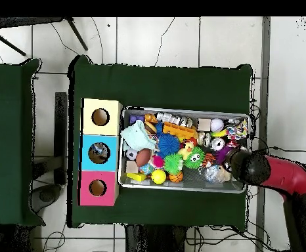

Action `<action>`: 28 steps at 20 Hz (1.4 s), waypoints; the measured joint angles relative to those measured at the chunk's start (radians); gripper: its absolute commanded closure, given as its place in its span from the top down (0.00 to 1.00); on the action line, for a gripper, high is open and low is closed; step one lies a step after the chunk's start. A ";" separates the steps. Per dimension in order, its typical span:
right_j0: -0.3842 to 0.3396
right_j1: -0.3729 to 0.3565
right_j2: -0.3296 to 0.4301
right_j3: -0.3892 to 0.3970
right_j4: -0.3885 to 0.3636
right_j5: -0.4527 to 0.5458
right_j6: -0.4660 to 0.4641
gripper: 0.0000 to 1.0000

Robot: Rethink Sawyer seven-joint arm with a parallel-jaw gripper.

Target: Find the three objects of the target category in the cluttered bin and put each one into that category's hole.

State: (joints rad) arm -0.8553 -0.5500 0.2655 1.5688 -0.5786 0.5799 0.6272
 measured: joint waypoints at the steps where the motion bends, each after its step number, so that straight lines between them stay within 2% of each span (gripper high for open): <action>1: 0.009 -0.008 -0.002 -0.002 0.005 0.014 0.000 0.00; 6: 0.069 -0.049 -0.015 -0.012 0.042 0.080 0.000 0.00; 11: 0.113 -0.087 -0.021 -0.010 0.098 0.090 0.000 0.00; 15: 0.149 -0.123 -0.022 0.009 0.190 0.090 0.000 0.00; 17: 0.158 -0.131 -0.022 0.016 0.213 0.090 0.000 0.00; 18: 0.176 -0.139 -0.024 0.028 0.250 0.090 0.001 0.00; 28: 0.278 -0.160 -0.042 0.065 0.393 0.088 0.048 0.00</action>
State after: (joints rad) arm -0.5773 -0.7105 0.2235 1.6339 -0.1860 0.6679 0.6755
